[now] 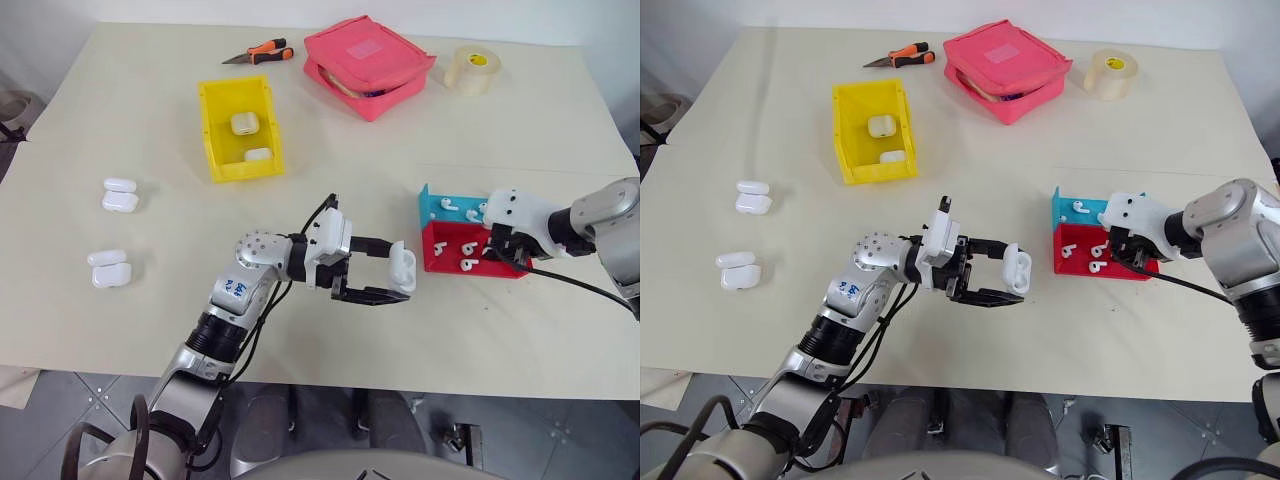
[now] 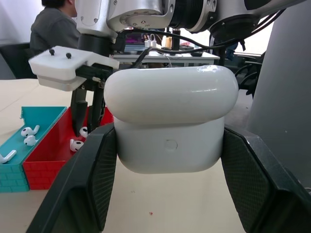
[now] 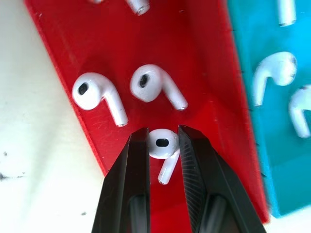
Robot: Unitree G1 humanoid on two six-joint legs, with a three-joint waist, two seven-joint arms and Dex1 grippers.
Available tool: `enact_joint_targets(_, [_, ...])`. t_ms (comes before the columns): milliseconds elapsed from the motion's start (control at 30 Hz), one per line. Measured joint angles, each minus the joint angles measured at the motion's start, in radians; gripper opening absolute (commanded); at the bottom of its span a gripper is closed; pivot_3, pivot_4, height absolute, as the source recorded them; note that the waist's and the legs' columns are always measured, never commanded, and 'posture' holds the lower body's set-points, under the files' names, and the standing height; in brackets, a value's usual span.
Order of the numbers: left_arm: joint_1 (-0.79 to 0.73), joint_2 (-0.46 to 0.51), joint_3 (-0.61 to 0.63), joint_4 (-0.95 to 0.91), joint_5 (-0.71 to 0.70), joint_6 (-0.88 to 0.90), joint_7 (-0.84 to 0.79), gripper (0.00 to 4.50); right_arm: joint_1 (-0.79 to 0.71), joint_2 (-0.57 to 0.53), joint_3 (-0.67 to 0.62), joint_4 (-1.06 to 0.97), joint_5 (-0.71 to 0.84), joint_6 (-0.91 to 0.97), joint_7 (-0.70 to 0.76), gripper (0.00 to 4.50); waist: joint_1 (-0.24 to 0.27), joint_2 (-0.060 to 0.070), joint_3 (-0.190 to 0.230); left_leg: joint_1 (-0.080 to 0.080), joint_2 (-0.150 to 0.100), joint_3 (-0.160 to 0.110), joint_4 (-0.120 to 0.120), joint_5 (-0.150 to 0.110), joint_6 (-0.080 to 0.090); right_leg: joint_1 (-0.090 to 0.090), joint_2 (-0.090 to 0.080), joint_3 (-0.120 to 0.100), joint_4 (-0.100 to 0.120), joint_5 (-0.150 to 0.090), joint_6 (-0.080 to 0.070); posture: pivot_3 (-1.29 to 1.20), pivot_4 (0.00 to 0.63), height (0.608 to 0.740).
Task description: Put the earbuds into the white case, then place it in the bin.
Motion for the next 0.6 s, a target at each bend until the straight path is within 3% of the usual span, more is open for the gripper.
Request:
enact_joint_targets(300, [-0.030, -0.013, 0.028, 0.068, -0.007, 0.004, -0.015, 2.80, 0.212, -0.006, -0.382, -0.343, 0.255, 0.335, -0.043, 0.50, 0.005, 0.000, 0.000, -0.002, -0.001, -0.003, 0.001, 0.000, 0.000, 0.000, -0.001, -0.002, 0.000, 0.000, 0.000, 0.00, 0.150, 0.740])
enact_joint_targets(467, [-0.111, -0.026, 0.029, 0.190, 0.004, -0.037, -0.066, 2.80, 0.274, 0.153, -0.651, -0.568, 0.481, 0.533, -0.111, 0.50, 0.003, 0.000, 0.000, -0.002, 0.000, -0.003, 0.001, 0.000, 0.000, 0.000, 0.000, -0.002, 0.000, 0.000, 0.000, 0.00, 0.150, 0.740])
enact_joint_targets(600, [-0.161, -0.045, 0.030, 0.313, 0.020, -0.089, -0.107, 2.80, 0.310, 0.306, -0.770, -0.694, 0.635, 0.574, -0.187, 0.50, 0.003, 0.000, 0.000, -0.002, 0.000, -0.003, 0.002, 0.000, 0.000, 0.000, 0.001, -0.002, 0.001, 0.000, 0.000, 0.00, 0.150, 0.740])
